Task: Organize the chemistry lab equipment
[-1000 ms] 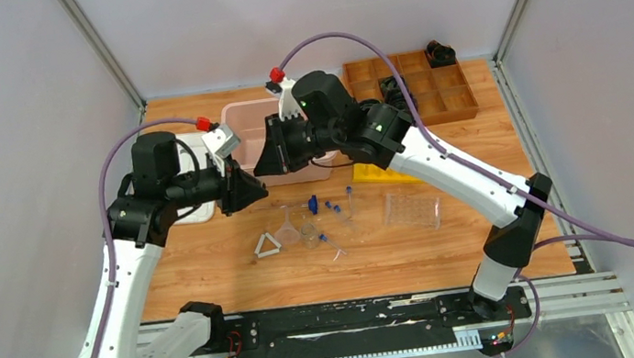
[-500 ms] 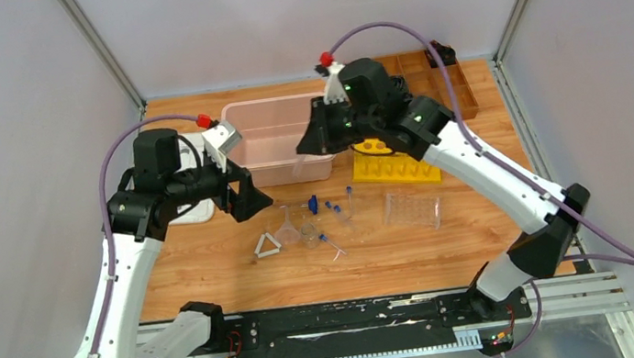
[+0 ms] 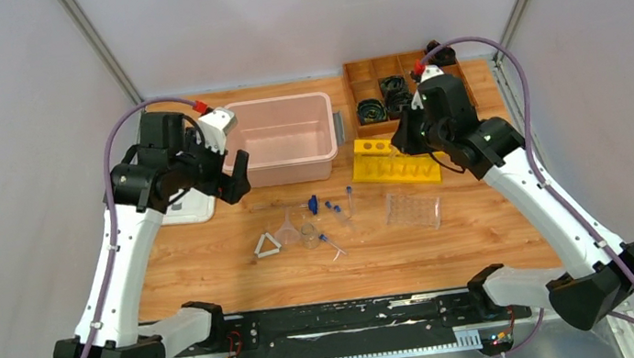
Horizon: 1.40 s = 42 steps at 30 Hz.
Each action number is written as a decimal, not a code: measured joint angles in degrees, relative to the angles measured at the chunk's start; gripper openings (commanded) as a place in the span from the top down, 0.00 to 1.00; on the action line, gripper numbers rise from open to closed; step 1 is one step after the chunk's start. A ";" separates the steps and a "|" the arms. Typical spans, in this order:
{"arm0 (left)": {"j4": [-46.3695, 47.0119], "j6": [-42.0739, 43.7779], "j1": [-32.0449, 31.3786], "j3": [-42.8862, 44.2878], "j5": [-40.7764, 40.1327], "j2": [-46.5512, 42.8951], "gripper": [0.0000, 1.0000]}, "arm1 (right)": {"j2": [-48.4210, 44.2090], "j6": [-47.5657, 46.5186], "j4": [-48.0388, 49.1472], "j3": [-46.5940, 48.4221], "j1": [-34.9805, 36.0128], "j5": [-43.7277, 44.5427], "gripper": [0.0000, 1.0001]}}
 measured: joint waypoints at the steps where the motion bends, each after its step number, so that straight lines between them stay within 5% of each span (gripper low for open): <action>1: -0.44 0.00 0.00 0.37 -1.27 0.68 0.00 | -0.46 -0.37 -0.07 -1.01 -0.33 1.49 1.00; 15: -2.89 0.42 0.00 2.34 -8.55 5.70 0.00 | -7.06 -4.57 2.82 -11.98 -2.49 19.26 1.00; 42: -3.28 -0.07 0.00 1.05 -4.83 5.68 0.00 | -4.02 -9.27 23.52 -27.45 -4.96 24.00 1.00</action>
